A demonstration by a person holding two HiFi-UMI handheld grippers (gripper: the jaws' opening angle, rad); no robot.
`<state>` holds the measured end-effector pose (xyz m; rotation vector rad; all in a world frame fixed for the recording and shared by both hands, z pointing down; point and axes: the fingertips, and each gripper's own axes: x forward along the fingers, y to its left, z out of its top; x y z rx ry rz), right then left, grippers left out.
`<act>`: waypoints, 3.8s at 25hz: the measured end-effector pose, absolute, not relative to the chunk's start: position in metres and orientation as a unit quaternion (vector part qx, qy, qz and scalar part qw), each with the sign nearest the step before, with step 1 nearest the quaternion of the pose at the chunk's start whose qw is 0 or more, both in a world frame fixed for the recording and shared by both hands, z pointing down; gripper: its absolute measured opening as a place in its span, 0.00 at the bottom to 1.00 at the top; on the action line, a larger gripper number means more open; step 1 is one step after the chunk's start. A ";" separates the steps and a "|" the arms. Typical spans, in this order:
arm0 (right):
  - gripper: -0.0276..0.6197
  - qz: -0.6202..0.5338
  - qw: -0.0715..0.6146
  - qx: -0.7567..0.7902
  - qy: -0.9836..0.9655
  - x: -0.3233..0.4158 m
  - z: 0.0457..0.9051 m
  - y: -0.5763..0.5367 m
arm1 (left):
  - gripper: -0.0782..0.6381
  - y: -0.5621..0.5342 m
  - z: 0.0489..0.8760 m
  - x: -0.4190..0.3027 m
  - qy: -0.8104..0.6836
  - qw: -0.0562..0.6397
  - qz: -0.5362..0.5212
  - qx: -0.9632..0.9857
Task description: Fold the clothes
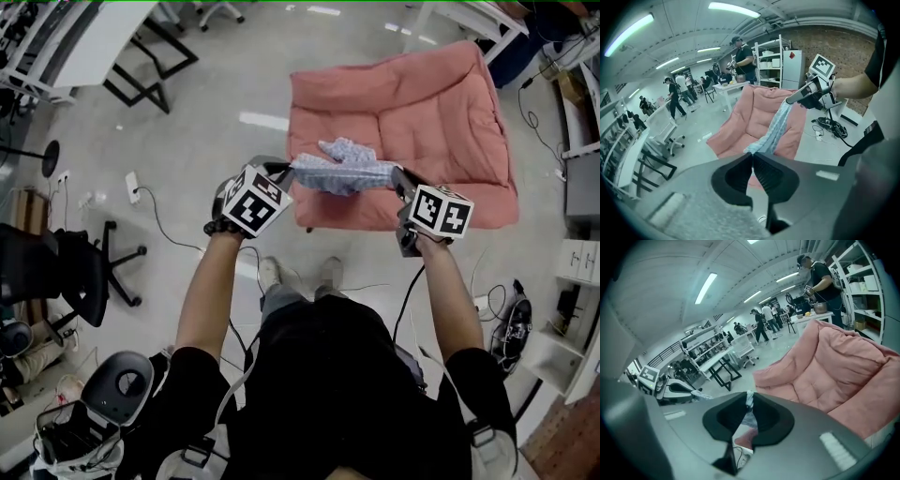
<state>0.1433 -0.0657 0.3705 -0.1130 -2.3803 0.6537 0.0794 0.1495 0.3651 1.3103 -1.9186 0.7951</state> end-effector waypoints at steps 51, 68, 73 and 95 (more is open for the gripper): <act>0.06 -0.008 0.537 -0.153 -0.829 0.372 0.598 0.037 | 0.14 0.245 0.559 0.281 -0.782 0.486 0.069 0.384; 0.23 0.104 0.491 -0.077 -0.861 0.350 0.619 0.089 | 0.14 0.192 0.462 0.248 -0.755 0.423 0.094 0.492; 0.33 0.141 0.478 -0.027 -0.867 0.332 0.631 0.114 | 0.14 0.180 0.442 0.245 -0.727 0.413 0.118 0.536; 0.19 0.083 0.442 0.099 -0.888 0.338 0.585 0.069 | 0.14 0.207 0.445 0.229 -0.706 0.383 0.147 0.577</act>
